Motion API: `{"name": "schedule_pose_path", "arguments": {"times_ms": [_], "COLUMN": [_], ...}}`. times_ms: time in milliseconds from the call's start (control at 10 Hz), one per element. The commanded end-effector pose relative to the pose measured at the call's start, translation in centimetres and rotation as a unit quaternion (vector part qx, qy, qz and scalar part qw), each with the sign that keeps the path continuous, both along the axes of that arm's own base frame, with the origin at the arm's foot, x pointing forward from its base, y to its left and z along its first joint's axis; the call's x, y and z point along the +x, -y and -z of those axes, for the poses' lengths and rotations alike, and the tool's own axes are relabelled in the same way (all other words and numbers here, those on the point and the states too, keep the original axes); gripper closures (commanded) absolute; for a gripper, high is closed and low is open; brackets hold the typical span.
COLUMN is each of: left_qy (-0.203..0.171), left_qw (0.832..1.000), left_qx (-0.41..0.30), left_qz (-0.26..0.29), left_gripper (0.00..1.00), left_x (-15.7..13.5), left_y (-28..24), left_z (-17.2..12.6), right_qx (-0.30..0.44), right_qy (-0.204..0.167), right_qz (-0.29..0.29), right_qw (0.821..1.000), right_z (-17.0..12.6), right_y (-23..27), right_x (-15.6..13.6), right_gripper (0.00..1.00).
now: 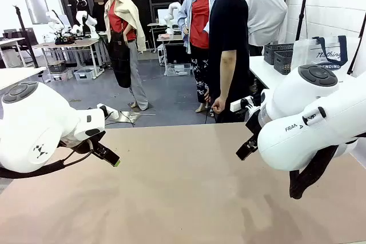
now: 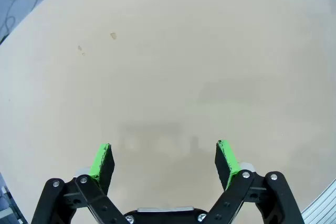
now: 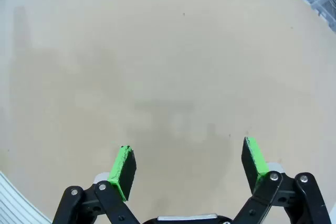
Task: Transfer purchased items from the store into the shopping bag.
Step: Open the Reusable shopping bag in the center of the table.
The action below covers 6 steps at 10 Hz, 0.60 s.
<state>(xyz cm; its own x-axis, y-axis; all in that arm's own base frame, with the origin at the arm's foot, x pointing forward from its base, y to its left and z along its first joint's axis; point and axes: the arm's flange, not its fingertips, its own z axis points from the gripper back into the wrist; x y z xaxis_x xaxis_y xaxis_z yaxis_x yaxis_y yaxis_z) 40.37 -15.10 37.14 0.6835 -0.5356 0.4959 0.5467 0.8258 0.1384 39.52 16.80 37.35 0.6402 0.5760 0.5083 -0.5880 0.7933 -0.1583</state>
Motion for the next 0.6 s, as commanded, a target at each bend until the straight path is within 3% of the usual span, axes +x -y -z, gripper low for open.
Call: {"name": "schedule_pose_path", "arguments": {"times_ms": [0, 500], "left_qy": [0.0, 0.0], "left_qw": [1.0, 1.0], "left_qx": [0.0, 0.0], "left_qz": [0.0, 0.0], "left_gripper": [0.0, 0.0], "left_x": [0.0, 0.0], "left_y": [0.0, 0.0], "left_z": [0.0, 0.0], "right_qx": [0.0, 0.0], "right_qy": [0.0, 0.0], "right_qz": [0.0, 0.0], "right_qw": [1.0, 1.0], "right_z": [0.0, 0.0], "right_y": [0.0, 0.0], "right_x": [0.0, 0.0], "right_gripper": [0.0, 0.0]}}
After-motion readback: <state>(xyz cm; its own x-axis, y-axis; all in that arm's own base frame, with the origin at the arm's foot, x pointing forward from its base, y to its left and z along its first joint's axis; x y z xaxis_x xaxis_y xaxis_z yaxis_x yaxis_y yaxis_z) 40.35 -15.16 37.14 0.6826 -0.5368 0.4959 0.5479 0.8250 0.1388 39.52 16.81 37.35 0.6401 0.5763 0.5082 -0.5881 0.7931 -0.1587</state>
